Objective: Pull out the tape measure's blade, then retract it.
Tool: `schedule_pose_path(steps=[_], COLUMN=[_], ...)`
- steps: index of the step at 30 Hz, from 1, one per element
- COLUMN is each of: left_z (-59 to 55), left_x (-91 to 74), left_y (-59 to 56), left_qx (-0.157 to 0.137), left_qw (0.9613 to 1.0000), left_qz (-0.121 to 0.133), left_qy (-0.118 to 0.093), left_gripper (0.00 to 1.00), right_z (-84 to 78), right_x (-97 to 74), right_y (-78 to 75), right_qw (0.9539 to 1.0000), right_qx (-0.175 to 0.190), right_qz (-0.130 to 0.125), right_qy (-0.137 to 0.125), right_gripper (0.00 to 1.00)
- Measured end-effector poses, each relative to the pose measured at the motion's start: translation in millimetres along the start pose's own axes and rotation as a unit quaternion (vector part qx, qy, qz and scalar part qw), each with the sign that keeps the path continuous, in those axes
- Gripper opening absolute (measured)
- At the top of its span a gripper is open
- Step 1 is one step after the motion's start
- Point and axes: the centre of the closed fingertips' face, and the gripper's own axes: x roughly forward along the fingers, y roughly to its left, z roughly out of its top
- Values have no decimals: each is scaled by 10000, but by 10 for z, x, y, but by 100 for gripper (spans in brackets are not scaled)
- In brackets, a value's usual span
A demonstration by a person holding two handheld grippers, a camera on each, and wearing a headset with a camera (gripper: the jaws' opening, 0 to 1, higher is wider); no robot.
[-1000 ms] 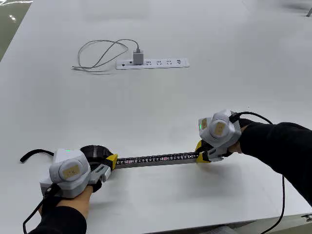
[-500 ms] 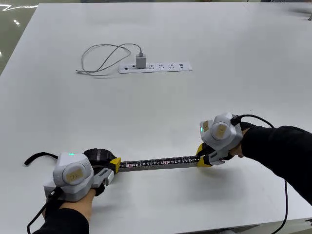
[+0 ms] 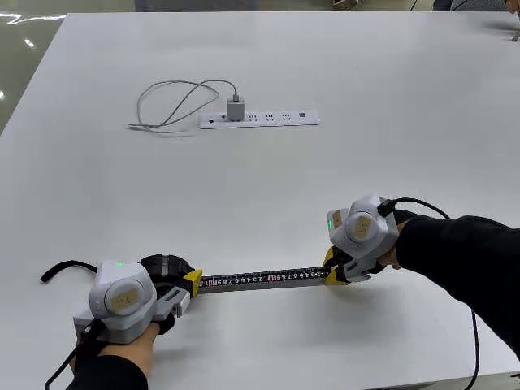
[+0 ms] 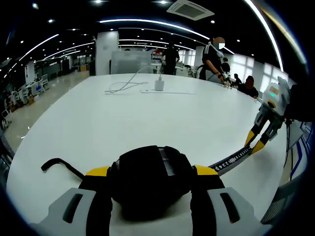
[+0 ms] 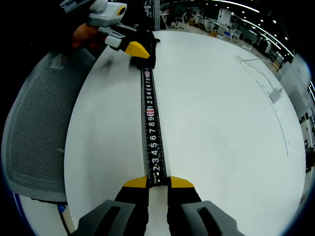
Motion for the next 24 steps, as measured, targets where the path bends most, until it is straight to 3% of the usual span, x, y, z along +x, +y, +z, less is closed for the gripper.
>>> schedule_pose_path(steps=[2, 4, 24], left_z=[-3, -5, -5], left_x=[3, 4, 8], left_y=[2, 2, 3], left_qx=[-2, -6, 9], left_qw=[10000, 10000, 10000], left_qz=[0, 1, 20], left_qy=[5, 10, 44], left_gripper=[60, 60, 60], right_z=[15, 14, 92], right_x=[-3, 2, 45], right_y=[-10, 4, -1], right_qw=[9999, 10000, 10000], right_qx=[160, -6, 59], right_qz=[50, 55, 66], right_qy=[-12, -5, 19], right_gripper=[10, 10, 10])
